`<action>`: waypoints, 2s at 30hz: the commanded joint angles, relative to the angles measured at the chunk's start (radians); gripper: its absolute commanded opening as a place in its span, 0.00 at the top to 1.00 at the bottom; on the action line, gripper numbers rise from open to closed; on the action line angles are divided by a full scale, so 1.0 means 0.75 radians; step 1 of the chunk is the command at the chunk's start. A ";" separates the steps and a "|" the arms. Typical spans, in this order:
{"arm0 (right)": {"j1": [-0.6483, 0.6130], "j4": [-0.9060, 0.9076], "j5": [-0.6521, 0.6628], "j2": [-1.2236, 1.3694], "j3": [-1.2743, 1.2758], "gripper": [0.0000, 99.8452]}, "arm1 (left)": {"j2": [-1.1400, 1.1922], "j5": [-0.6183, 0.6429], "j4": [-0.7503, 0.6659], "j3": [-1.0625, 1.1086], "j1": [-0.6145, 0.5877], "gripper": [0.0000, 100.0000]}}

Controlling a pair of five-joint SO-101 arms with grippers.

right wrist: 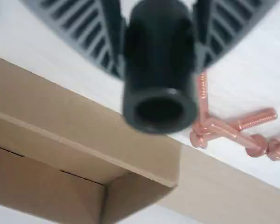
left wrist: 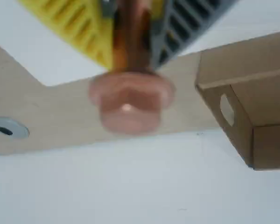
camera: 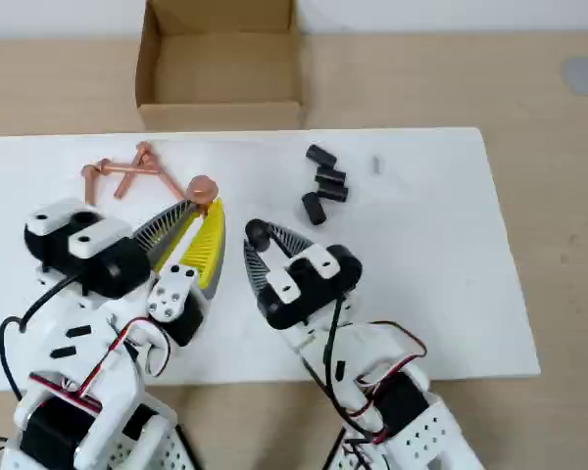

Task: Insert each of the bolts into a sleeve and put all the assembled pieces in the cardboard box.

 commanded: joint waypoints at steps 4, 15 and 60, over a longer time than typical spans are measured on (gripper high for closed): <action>-0.138 -0.041 0.002 -0.204 -0.009 0.99 | -0.046 0.004 0.010 -0.082 -0.018 0.99; -0.179 -0.041 0.002 -0.204 -0.007 0.99 | -0.249 -0.113 0.295 -0.149 -0.057 0.99; -0.181 -0.037 -0.045 -0.204 -0.007 0.99 | -0.244 0.108 -0.200 0.317 -0.025 0.99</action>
